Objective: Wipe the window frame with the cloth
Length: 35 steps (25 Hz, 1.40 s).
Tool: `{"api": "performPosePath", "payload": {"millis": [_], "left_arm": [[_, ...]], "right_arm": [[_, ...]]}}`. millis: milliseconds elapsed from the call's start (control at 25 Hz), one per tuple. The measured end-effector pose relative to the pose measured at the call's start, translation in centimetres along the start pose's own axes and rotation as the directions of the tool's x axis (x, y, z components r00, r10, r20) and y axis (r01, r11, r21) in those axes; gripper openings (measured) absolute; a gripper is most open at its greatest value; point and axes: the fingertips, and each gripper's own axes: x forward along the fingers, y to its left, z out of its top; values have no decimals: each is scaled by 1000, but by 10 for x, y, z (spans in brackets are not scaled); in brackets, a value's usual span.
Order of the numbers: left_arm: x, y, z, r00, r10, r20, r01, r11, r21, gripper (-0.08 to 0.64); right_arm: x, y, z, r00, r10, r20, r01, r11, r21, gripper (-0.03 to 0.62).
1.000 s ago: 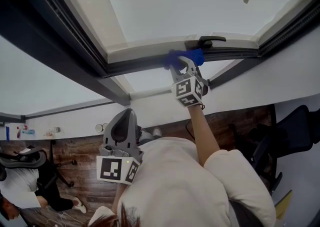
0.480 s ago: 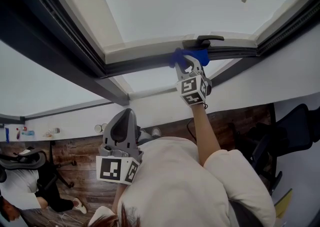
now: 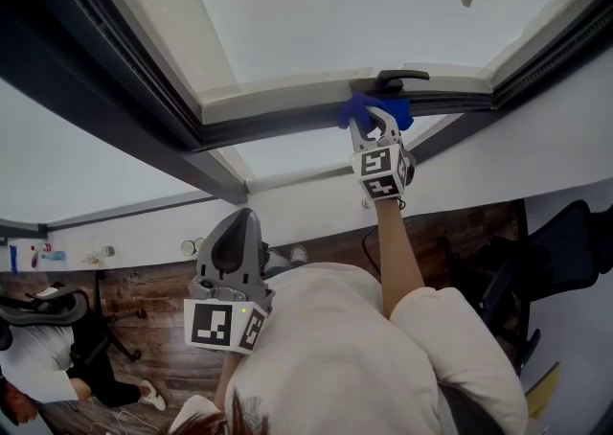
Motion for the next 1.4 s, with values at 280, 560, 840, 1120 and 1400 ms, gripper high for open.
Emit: {"api": "performPosePath", "payload": {"millis": [280, 560, 840, 1120, 1400], "left_arm": [[-1, 3, 0, 1000, 5, 2, -5, 1000, -2, 9], [-4, 7, 0, 1000, 16, 7, -16, 1000, -4, 9], [-11, 14, 3, 999, 43, 14, -43, 999, -4, 9], [-25, 30, 7, 996, 85, 22, -85, 996, 3, 9], [-53, 70, 15, 984, 178, 27, -179, 983, 31, 9]], "right_arm": [[-2, -17, -9, 1000, -24, -11, 24, 998, 49, 87], [-3, -30, -17, 998, -50, -25, 52, 996, 74, 87], [-5, -39, -24, 997, -67, -35, 70, 992, 106, 87], [-8, -46, -31, 996, -72, -56, 78, 990, 113, 87], [-18, -46, -14, 999, -37, 28, 29, 966, 256, 87]]}}
